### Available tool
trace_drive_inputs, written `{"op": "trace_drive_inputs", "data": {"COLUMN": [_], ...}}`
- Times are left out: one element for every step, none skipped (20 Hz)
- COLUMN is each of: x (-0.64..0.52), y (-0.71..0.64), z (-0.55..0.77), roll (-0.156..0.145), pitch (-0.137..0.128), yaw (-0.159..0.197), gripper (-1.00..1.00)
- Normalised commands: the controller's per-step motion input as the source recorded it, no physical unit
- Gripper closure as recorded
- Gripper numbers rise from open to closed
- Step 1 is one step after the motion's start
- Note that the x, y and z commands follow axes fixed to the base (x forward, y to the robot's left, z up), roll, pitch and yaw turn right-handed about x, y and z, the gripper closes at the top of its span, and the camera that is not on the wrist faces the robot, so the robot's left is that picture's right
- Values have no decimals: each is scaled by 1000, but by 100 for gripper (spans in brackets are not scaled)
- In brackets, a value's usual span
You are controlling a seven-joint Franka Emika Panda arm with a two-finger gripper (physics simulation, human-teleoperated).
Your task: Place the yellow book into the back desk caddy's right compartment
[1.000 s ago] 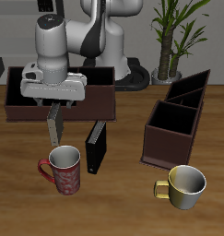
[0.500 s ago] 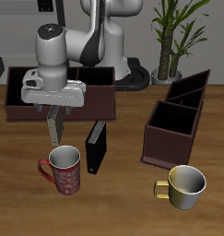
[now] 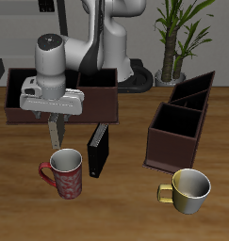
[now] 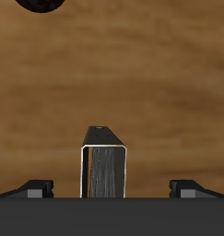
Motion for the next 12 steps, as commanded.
{"op": "trace_drive_inputs", "data": {"x": [-62, 21, 0, -41, 13, 1, 0, 28, 43, 54, -10, 168], "y": [-146, -121, 0, -65, 28, -4, 0, -3, -43, -45, -14, 159], "z": [-155, -301, 0, -173, -152, -158, 0, -133, -72, -77, -10, -161], "roll": [-22, -24, 0, -27, 16, 21, 0, 28, 5, 5, 0, 13], "pitch": [6, 42, 0, 24, 14, 28, 0, 6, 8, 0, 0, 32], "yaw": [-41, 60, 0, -41, -4, -5, 0, -2, -39, -38, 0, -53], "gripper": [-100, -100, -100, 100, 100, 100, 100, 100, 100, 100, 100, 100]}}
